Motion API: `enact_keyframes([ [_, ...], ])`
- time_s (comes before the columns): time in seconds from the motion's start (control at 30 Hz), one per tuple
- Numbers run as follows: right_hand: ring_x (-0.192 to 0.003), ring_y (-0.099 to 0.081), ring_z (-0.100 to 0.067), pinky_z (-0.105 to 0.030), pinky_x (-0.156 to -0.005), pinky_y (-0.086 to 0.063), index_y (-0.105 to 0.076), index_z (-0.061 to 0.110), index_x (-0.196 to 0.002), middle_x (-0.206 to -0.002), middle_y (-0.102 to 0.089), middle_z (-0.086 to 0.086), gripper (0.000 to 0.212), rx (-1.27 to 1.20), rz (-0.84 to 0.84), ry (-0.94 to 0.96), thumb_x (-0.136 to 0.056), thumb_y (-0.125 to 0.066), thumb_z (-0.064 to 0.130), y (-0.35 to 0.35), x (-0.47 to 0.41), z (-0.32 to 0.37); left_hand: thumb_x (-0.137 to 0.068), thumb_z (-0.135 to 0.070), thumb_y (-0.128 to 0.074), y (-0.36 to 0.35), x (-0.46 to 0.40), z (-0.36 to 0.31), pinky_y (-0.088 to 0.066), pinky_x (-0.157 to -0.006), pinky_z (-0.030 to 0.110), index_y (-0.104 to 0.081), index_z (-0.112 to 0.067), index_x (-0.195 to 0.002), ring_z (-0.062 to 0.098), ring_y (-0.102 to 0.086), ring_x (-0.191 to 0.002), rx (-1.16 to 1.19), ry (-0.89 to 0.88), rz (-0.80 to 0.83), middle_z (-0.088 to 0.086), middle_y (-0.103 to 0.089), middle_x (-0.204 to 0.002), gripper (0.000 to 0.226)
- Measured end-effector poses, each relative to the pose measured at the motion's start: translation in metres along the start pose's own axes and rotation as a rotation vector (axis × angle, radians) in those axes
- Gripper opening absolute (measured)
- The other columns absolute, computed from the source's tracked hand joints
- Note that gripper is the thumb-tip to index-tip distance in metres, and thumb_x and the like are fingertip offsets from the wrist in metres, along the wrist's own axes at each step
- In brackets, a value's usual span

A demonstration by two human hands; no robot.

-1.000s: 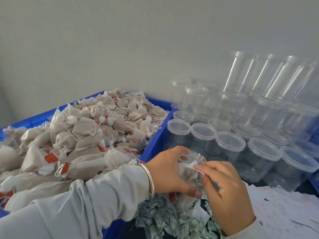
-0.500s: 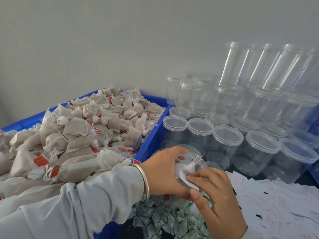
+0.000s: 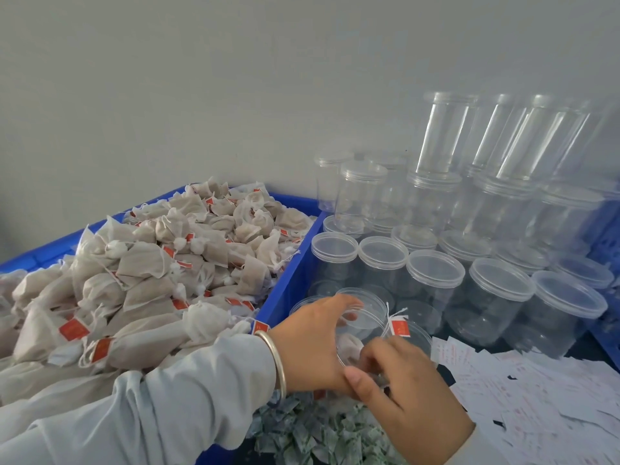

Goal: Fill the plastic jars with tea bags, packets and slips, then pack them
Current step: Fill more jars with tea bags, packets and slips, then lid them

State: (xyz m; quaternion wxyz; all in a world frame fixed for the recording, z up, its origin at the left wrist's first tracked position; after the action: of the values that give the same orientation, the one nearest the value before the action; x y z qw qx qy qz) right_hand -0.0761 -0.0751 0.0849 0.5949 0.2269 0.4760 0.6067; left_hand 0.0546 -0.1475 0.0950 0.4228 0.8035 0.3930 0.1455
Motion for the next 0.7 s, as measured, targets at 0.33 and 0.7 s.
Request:
enact_keyframes([
  [0.33,-0.088,-0.05,-0.007,-0.022,-0.074,-0.043,-0.064,0.017,-0.099,-0.1,-0.055,0.007,0.041,-0.053,-0.141,0.155,-0.062,-0.053,0.004,0.029,0.011,0.006,-0.049,-0.054,-0.085,0.004,0.001,-0.002,-0.036,-0.085,0.004,-0.021,-0.04,-0.14,-0.012,-0.046,-0.11,0.157,0.033,-0.051,-0.022,-0.049,-0.122,0.113],
  [0.7,-0.091,-0.049,-0.007,-0.029,-0.082,-0.041,-0.056,0.032,-0.103,-0.093,-0.056,0.007,0.016,0.028,0.126,0.191,-0.088,-0.061,0.036,0.045,0.012,0.012,-0.049,-0.048,-0.087,0.006,0.008,-0.015,-0.041,-0.094,0.01,-0.024,-0.051,-0.124,-0.012,-0.052,-0.109,0.233,-0.07,0.025,-0.019,-0.058,-0.119,0.098],
])
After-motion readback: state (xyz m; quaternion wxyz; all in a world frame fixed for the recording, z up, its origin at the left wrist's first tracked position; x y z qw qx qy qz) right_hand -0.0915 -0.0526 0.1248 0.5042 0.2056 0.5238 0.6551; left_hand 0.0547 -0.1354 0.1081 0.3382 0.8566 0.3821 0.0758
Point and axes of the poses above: each hand's wrist, its own x-axis away from the middle knuckle, its own y-axis out of the back of the hand, z = x × y, the point moved 3 cm from there along -x, towards the middle knuckle
